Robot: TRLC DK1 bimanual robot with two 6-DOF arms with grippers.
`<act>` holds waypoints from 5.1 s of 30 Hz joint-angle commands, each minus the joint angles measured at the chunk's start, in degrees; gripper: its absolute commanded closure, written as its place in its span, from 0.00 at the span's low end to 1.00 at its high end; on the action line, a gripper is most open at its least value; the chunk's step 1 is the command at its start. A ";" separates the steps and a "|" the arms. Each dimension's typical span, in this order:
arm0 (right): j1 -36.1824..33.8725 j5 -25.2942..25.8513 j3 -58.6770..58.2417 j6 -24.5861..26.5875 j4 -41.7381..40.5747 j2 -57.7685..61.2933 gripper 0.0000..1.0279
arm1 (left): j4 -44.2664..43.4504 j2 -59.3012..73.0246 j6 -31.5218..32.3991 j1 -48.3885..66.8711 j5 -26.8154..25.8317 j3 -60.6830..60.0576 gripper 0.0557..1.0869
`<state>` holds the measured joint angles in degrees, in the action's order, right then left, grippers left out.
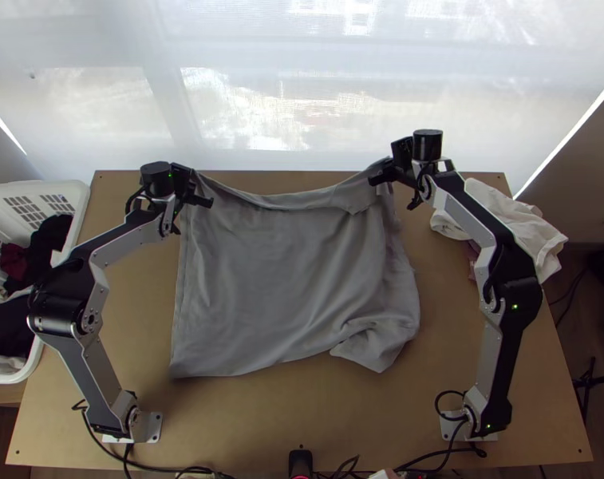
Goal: Fold the t-shirt
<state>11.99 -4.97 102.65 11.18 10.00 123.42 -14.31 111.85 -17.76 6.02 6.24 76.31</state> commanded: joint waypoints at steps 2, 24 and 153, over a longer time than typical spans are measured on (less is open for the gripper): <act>-0.04 0.05 2.38 -0.37 0.11 3.85 0.94 | -0.28 4.25 0.44 0.31 0.09 1.73 0.97; 6.12 0.05 -7.91 3.50 8.55 -8.63 0.05 | 0.77 4.95 1.76 1.98 0.26 2.26 0.97; 5.15 -4.26 22.77 9.56 33.15 5.87 0.97 | 0.68 -12.18 -9.93 -0.84 -4.66 -12.07 0.97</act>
<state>16.91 -8.62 128.68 21.06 42.54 132.38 -7.94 103.88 -25.63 4.01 2.55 71.72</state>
